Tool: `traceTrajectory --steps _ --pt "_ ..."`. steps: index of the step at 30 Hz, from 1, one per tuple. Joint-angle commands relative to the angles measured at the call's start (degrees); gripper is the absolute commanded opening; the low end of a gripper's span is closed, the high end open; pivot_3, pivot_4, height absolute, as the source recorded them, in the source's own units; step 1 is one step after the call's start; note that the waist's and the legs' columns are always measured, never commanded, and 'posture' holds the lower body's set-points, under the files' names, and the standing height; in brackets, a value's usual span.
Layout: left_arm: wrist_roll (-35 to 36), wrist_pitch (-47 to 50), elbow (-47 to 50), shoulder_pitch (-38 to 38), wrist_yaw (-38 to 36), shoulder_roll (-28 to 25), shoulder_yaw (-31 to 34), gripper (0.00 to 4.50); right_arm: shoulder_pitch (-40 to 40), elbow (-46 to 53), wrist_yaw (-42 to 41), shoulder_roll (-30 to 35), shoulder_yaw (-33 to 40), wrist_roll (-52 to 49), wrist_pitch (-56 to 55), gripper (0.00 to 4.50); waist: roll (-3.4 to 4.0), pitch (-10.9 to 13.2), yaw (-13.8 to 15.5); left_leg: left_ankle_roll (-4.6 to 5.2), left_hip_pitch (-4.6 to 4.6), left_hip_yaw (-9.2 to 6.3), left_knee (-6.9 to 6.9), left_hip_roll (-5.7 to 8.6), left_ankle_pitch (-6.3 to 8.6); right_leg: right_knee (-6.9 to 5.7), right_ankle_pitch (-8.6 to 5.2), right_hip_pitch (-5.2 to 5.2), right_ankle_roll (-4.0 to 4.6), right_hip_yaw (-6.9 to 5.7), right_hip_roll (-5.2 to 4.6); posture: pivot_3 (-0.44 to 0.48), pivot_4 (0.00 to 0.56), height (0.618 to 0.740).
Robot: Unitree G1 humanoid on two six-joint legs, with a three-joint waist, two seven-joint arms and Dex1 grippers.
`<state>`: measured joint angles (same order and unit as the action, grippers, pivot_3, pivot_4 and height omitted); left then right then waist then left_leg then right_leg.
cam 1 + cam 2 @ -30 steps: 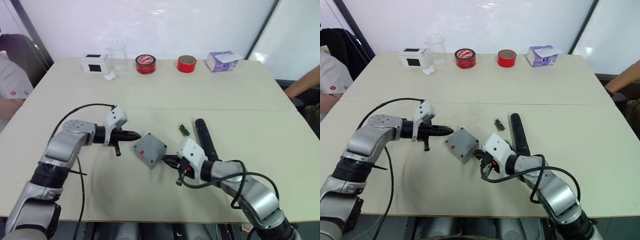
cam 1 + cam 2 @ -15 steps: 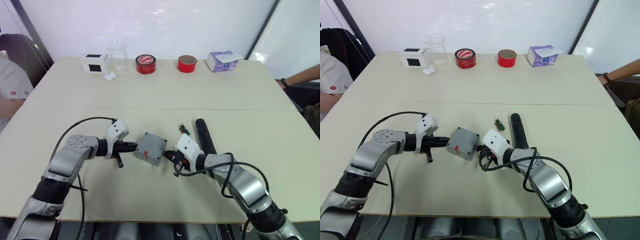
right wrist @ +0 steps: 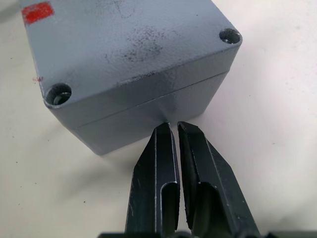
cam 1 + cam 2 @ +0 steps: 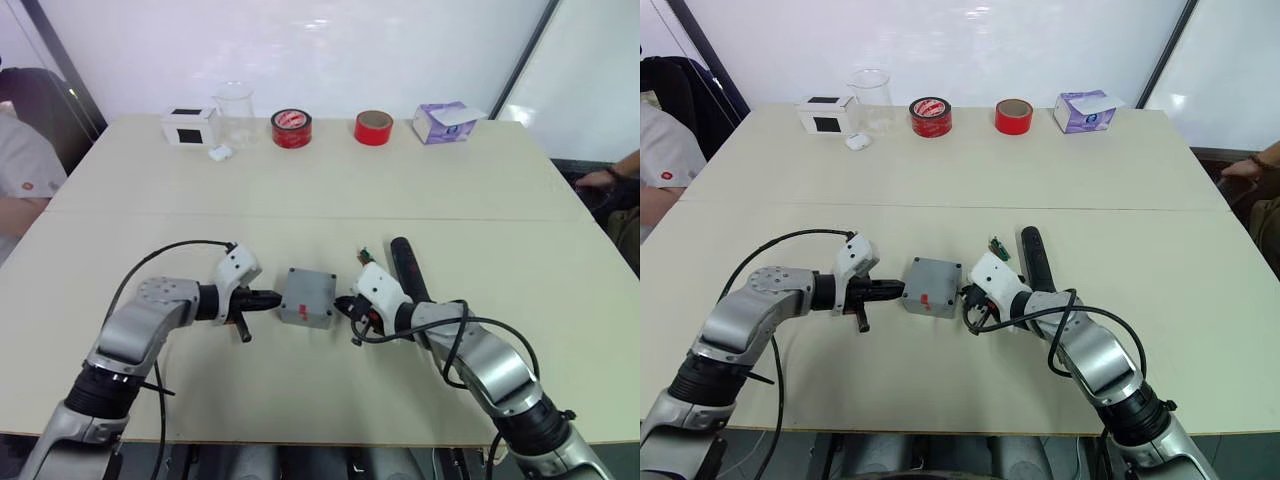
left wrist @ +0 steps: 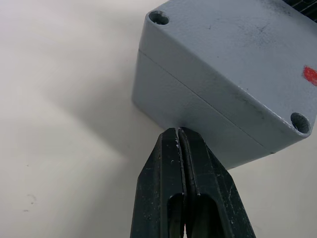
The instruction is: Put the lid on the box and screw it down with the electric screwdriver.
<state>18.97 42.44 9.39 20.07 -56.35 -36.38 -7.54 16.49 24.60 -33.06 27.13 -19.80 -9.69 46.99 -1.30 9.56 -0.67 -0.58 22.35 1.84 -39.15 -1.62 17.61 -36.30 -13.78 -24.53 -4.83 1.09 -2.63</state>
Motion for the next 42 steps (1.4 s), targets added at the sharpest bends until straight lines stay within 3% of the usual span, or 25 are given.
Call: traceTrajectory --steps 1,8,13,17,29,33,36,37,42 --pt "1.86 -0.35 2.75 0.36 -1.25 -0.20 -0.27 0.00 1.16 2.01 -0.30 -0.90 0.41 -0.46 -1.71 0.18 0.00 0.00 0.00 0.00 0.00 0.00 0.00 0.00 0.00 0.00 0.00 0.00 0.00 0.00 0.00 0.000 0.150 0.740" --pt "1.52 -1.33 -0.33 2.34 -0.30 -0.99 1.78 0.00 -0.34 6.75 0.36 0.50 4.19 -1.73 0.37 0.18 0.00 0.00 0.05 0.00 0.00 -0.01 0.00 0.00 0.00 0.00 0.00 0.00 0.00 -0.01 0.00 0.000 0.150 0.740" --pt "8.49 6.04 0.50 6.07 -0.83 -3.40 8.70 0.00 -0.96 14.52 -2.46 5.41 17.02 -8.77 7.69 0.18 0.00 0.00 0.06 0.00 0.01 -0.02 0.00 0.00 0.00 0.00 0.01 0.00 -0.01 -0.01 0.00 0.000 0.150 0.740" --pt "12.10 8.55 2.19 7.47 -2.88 -6.30 10.37 0.00 -2.45 18.03 -3.83 9.36 24.26 -13.86 13.69 0.18 0.00 0.00 0.03 0.00 0.00 -0.04 0.01 -0.01 0.00 0.01 0.01 0.01 -0.02 -0.03 0.00 0.000 0.150 0.740" --pt "14.99 9.17 11.63 6.93 -3.48 -7.15 4.80 0.00 -7.10 19.86 -2.60 14.52 25.43 -18.21 20.39 0.18 0.01 0.00 -0.01 0.00 0.00 -0.04 0.02 0.00 0.00 0.00 -0.01 0.01 0.01 -0.02 0.04 0.000 0.150 0.740" --pt "15.24 9.21 12.91 6.04 -3.21 -7.35 4.24 0.00 -7.92 19.46 -2.03 15.74 24.57 -18.11 19.96 1.39 0.01 0.00 0.01 0.00 0.00 -0.04 0.02 0.00 0.00 0.01 -0.06 0.01 0.10 -0.01 0.03 0.000 0.150 0.740" --pt "14.43 8.33 14.52 4.87 -4.14 -8.63 2.90 0.00 -7.17 18.32 -1.33 15.83 23.60 -17.90 20.01 2.46 0.01 0.00 -0.02 0.00 0.00 -0.04 0.02 0.00 0.00 0.01 -0.06 0.01 0.10 -0.01 0.03 0.000 0.150 0.740" --pt "14.29 8.01 14.99 4.58 -4.46 -9.04 2.53 0.00 -6.71 17.97 -1.13 15.77 23.16 -17.92 20.14 3.00 0.01 0.00 -0.02 0.00 0.00 -0.04 0.02 0.00 0.00 0.01 -0.06 0.01 0.10 -0.01 0.04 0.000 0.150 0.740" --pt "15.42 8.09 16.73 4.85 -4.11 -9.30 2.53 0.00 -4.85 17.00 -0.40 15.06 20.89 -18.70 20.84 3.00 0.00 0.00 0.05 0.00 0.00 -0.04 0.01 0.00 0.00 0.02 -0.07 0.01 0.12 0.00 0.03 0.000 0.150 0.740"
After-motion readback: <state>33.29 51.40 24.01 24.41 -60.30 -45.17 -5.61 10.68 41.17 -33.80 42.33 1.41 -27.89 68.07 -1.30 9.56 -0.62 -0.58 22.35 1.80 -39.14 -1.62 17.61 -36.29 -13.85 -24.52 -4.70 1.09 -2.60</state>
